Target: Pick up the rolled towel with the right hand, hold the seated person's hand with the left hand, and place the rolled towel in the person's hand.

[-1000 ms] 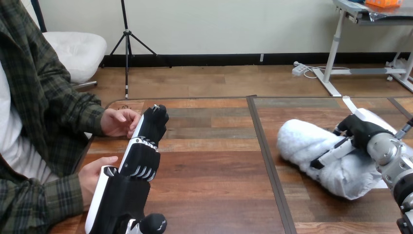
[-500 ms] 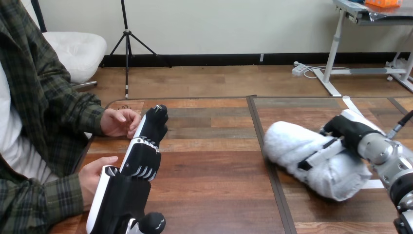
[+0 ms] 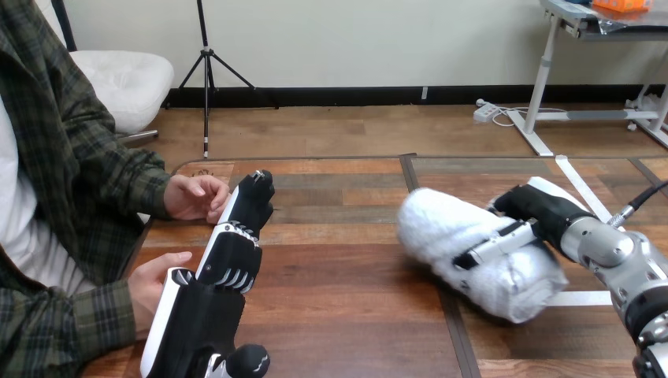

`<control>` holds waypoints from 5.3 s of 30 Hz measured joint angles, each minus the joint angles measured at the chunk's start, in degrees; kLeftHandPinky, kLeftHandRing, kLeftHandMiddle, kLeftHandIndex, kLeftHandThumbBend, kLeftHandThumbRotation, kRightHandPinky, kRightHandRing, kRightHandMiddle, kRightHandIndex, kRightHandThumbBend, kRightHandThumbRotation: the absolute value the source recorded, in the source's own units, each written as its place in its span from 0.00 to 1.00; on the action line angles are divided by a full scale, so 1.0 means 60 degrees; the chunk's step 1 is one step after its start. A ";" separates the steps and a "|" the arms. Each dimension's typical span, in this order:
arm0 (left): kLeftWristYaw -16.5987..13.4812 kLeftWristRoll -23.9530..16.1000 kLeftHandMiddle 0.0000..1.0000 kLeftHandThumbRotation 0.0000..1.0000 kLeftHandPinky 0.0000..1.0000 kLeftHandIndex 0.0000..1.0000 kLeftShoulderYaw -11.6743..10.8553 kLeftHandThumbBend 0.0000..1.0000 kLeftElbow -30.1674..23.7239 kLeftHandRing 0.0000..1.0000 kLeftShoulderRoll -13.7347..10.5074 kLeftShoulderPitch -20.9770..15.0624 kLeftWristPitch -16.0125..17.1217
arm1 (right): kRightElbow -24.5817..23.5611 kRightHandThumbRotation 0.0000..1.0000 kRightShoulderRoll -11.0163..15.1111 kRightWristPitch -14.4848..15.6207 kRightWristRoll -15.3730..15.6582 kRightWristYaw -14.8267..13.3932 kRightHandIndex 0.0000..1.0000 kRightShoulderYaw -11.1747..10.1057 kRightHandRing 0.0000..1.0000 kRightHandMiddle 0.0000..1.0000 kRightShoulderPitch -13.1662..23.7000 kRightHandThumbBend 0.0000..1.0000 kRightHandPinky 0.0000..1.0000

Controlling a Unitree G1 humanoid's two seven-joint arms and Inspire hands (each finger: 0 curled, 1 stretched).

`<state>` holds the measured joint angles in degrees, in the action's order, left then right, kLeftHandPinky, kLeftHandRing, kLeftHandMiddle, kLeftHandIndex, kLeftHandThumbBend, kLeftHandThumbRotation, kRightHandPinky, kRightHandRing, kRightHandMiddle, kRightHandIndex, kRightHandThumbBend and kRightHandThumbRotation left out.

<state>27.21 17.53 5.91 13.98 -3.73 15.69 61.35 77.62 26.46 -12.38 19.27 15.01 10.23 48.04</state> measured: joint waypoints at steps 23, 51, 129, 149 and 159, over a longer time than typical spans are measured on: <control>0.0045 -0.0447 1.00 0.73 0.98 0.97 -0.0100 1.00 0.0087 1.00 -0.0161 -0.0004 -0.0255 | -0.1344 0.00 -0.0026 -0.0408 -0.2990 0.2527 0.23 -0.1848 0.12 0.19 -0.0794 0.69 0.08; -0.1994 -0.3808 0.99 0.61 0.96 0.98 -0.1674 1.00 -0.3010 0.99 -0.0900 0.1031 -0.2522 | -0.4450 0.00 -0.0141 -0.0345 -0.4440 0.3622 0.25 -0.2452 0.13 0.20 -0.2514 0.76 0.08; -0.2532 -0.8027 0.80 0.18 0.68 0.81 -0.3976 1.00 -0.1072 0.75 -0.6104 -0.0476 -0.5720 | -1.0795 0.00 0.0066 0.3135 -0.6404 0.4090 0.27 -0.3365 0.17 0.24 -0.5812 0.81 0.12; -0.3457 -0.8431 0.78 0.18 0.67 0.80 -0.2585 1.00 0.1519 0.73 -0.6480 -0.1517 -0.5032 | -1.2485 0.00 0.0482 0.2724 -0.6656 0.4065 0.26 -0.4181 0.14 0.21 -0.5900 0.78 0.08; -0.3903 -0.8772 0.77 0.19 0.66 0.79 -0.2161 1.00 0.2000 0.72 -0.6629 -0.1796 -0.4991 | -1.2589 0.00 0.0500 0.2011 -0.6749 0.4329 0.26 -0.4397 0.14 0.21 -0.5918 0.78 0.08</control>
<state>3.79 -35.10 -7.06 25.98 -43.50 4.91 31.40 2.09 29.46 -0.31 -21.22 40.98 -16.15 12.53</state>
